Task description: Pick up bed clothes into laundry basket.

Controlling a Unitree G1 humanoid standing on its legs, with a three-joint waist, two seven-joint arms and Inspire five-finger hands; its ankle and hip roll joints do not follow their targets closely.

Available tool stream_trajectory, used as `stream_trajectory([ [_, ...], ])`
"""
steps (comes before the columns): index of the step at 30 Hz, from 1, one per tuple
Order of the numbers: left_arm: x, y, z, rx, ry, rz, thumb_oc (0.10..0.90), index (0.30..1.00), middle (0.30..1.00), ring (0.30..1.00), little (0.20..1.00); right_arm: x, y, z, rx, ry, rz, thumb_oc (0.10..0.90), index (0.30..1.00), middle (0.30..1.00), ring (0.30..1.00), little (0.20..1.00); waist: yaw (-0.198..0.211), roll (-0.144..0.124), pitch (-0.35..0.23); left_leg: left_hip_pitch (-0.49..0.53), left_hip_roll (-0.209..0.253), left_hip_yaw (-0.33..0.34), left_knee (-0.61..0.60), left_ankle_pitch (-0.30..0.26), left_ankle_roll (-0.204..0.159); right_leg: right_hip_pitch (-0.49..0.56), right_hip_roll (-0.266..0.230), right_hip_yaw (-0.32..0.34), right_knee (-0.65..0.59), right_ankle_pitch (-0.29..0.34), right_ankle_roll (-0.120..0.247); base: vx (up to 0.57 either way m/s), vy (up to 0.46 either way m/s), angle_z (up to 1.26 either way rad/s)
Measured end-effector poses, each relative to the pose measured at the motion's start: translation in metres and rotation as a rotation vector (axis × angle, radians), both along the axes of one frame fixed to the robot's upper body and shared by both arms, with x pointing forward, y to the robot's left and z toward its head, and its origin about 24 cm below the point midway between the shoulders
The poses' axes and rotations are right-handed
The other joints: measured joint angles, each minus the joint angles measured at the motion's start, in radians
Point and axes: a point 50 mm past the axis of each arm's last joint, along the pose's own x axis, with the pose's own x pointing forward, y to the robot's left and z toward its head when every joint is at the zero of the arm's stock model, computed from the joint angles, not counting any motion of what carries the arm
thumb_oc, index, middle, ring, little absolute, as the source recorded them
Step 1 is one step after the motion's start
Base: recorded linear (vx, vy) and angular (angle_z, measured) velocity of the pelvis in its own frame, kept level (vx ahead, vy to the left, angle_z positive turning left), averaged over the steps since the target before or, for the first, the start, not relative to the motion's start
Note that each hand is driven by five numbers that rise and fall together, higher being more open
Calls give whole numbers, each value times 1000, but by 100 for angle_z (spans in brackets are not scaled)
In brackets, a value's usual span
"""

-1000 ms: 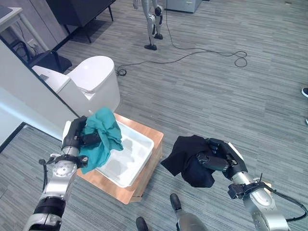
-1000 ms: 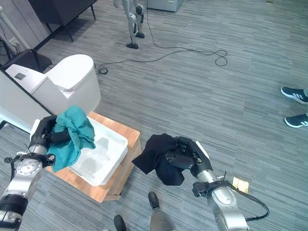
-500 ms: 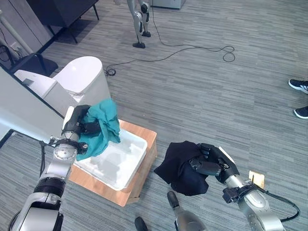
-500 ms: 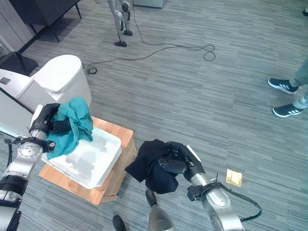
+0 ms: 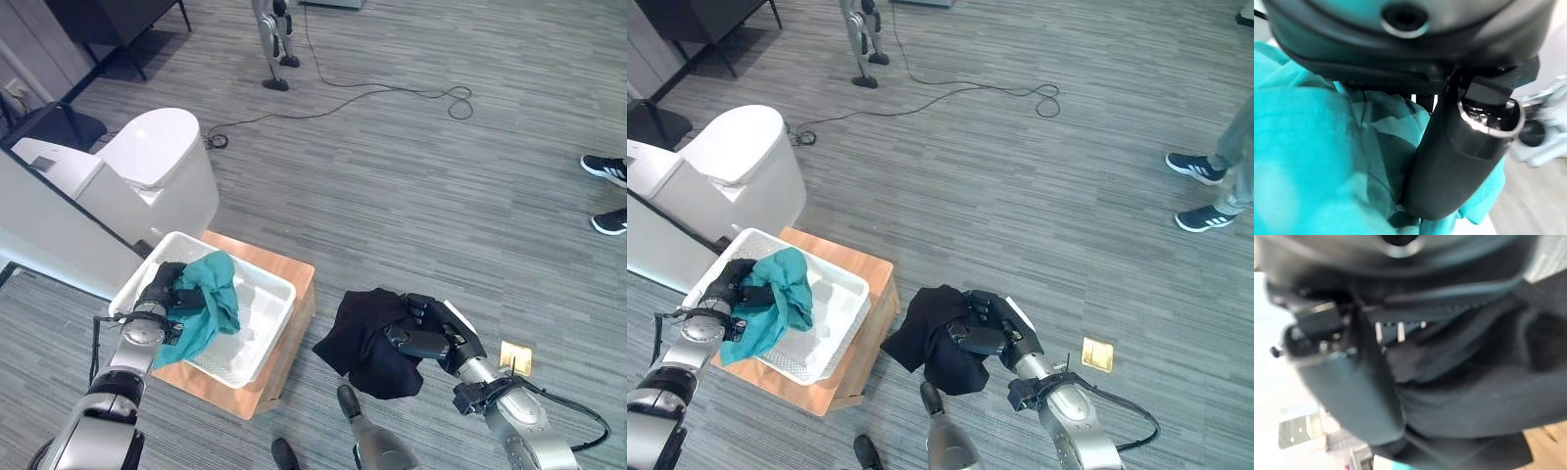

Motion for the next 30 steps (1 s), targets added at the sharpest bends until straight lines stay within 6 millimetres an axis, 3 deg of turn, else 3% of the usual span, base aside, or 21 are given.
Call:
stream_trajectory([
  [4,5,-8,2,-4,-8,-33,800,900,900,900,900,-3,-1,-2,9,16,-7,400,300,300,300,300,-4,0,0,-1,0,5,0,0,0,-4,1,3,0,1,-2,23,7,-3],
  [8,15,-15,17,-6,-74,-66,800,900,900,900,900,-5,-6,-3,5,21,-27,400,300,300,300,300,-1,0,0,-1,0,3,0,0,0,-2,0,1,2,2,-3,2,1,1],
  [14,26,-20,48,-12,-208,-116,800,900,900,900,900,-3,-23,7,-30,-12,-78,400,300,300,300,300,10,0,0,7,1,-3,-1,0,0,10,-1,-4,6,5,-6,3,-2,3],
  [16,29,-17,74,-50,-327,-116,800,900,900,900,900,0,-40,17,-65,-49,-128,400,300,300,300,300,28,0,0,8,1,-10,-2,0,0,13,-1,-9,5,2,-4,-4,-5,8],
  [21,13,-9,107,-150,-561,-100,800,900,900,900,900,4,-63,37,-134,-108,-195,400,300,300,300,300,30,4,1,8,2,-30,-2,0,0,22,-4,-27,5,0,-4,9,-2,12],
  [24,-10,-5,122,-224,-710,-93,800,900,900,900,900,9,-92,69,-263,-181,-249,400,300,300,300,300,57,5,1,13,0,-32,-1,0,0,29,-7,-29,6,-1,-6,-1,-2,1],
  [26,-32,-8,132,-270,-808,-114,800,900,900,900,900,11,-119,112,-476,-251,-275,400,300,300,300,300,78,5,1,13,-3,-37,2,0,0,31,-11,-33,7,1,-8,-27,-16,11],
  [27,-46,-15,137,-330,-894,-134,800,900,900,900,900,17,-139,150,-587,-339,-348,400,300,300,300,300,90,5,0,16,-3,-50,3,0,0,41,-14,-42,7,1,-8,-22,-25,21],
  [30,-51,-27,135,-468,-974,-158,800,900,900,900,900,23,-151,192,-621,-485,-458,400,300,300,300,300,119,4,-4,19,-3,-66,3,-2,2,51,-15,-58,7,-13,-2,-24,-31,20],
])
